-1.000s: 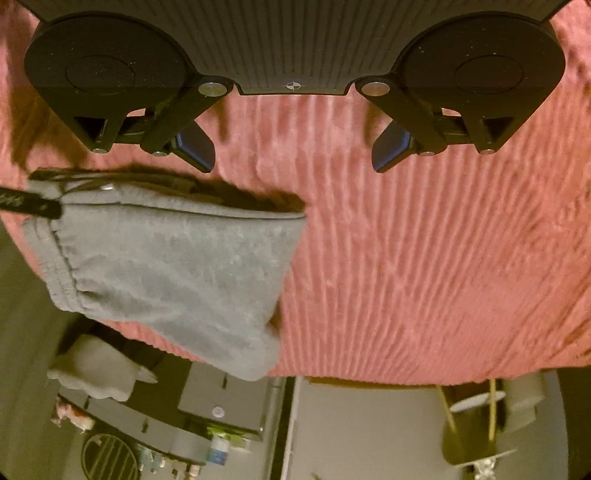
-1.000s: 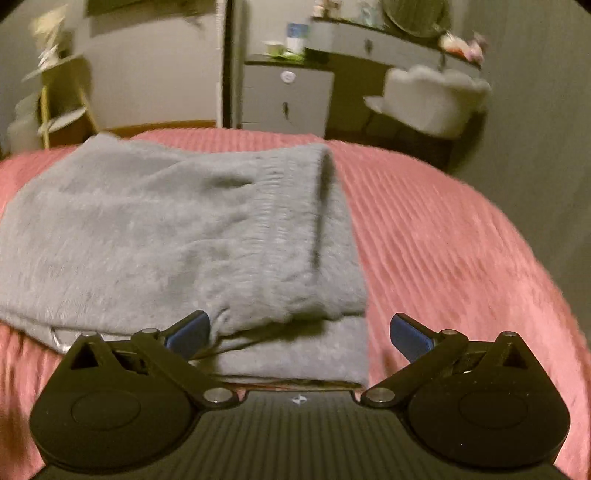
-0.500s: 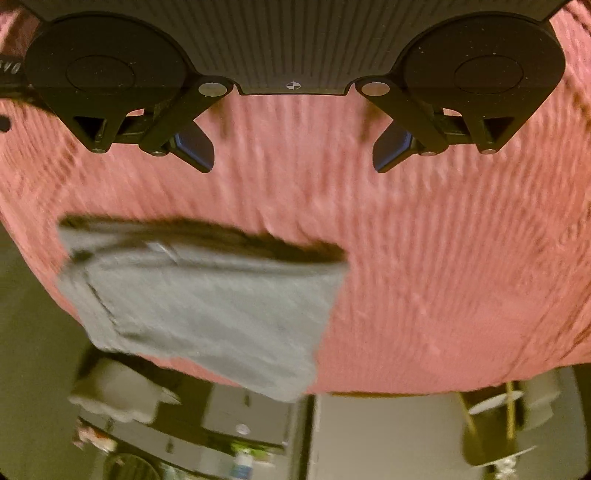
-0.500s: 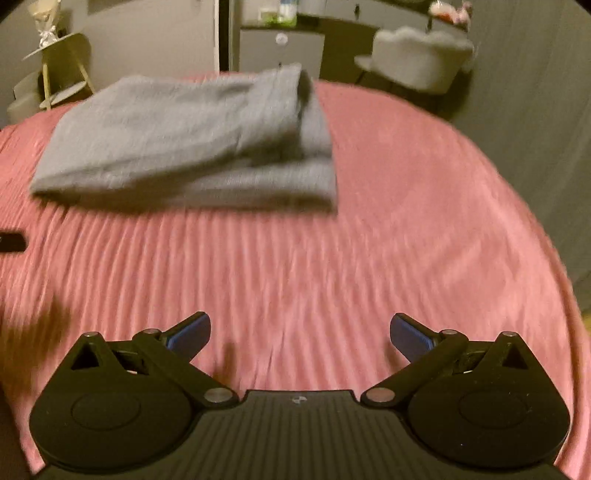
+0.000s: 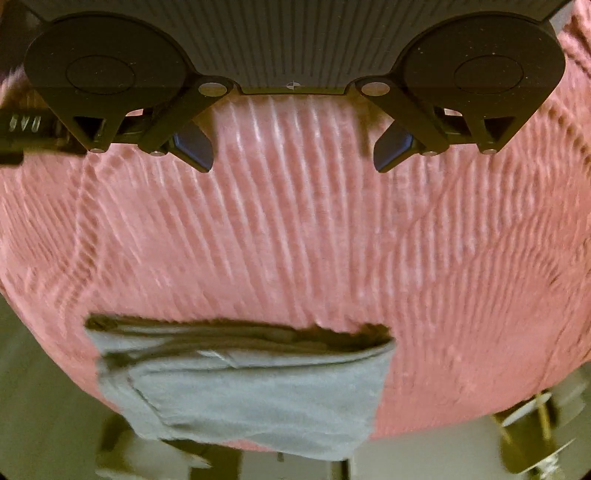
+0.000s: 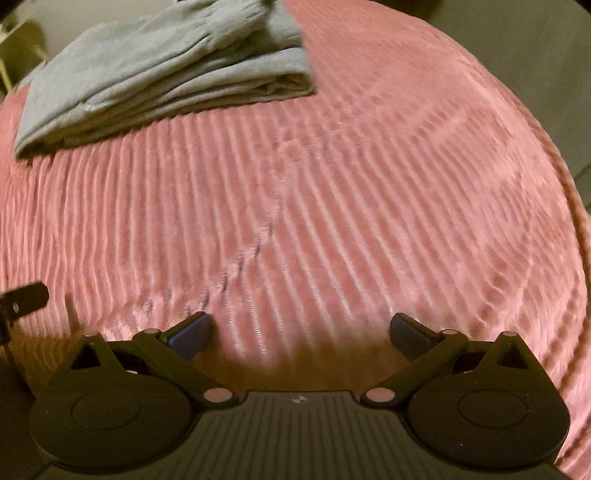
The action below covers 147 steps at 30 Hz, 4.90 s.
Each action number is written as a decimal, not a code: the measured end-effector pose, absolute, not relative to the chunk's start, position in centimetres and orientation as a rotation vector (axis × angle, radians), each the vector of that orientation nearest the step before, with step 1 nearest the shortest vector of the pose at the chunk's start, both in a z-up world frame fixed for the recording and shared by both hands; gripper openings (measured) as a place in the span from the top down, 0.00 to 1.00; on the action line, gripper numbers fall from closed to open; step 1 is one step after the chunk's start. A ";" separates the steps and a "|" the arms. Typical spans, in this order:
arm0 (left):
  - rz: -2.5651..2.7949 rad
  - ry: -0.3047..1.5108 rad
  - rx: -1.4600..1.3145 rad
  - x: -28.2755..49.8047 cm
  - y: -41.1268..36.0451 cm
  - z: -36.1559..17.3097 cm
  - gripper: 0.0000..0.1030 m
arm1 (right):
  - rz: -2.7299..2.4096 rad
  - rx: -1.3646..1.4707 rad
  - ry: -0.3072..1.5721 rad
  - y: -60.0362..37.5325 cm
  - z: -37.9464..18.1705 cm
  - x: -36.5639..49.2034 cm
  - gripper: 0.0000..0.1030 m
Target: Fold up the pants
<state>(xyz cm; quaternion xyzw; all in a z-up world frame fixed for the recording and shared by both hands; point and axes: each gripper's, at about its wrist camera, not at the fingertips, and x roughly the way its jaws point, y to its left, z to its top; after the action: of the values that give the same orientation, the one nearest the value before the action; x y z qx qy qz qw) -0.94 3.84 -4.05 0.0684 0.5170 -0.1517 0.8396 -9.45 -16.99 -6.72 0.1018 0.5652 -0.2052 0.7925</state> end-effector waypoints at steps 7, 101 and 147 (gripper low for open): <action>-0.231 1.085 0.099 0.0 4.9 -4.2 0.05 | -0.434 0.178 1.236 -15.7 -6.1 -8.1 0.00; -0.225 1.038 0.294 3.2 1.7 -0.4 0.03 | -0.373 0.088 1.120 -13.3 -0.4 -1.9 0.00; -0.223 1.035 0.291 3.2 2.0 -0.5 0.03 | -0.377 0.071 1.115 -13.0 -0.2 -1.8 0.00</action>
<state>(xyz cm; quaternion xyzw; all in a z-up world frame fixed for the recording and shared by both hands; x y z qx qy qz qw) 3.18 1.96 -0.47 0.1384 0.4919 -0.1060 0.8530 -1.84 -13.03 -0.23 0.0334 0.5256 -0.1775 0.8313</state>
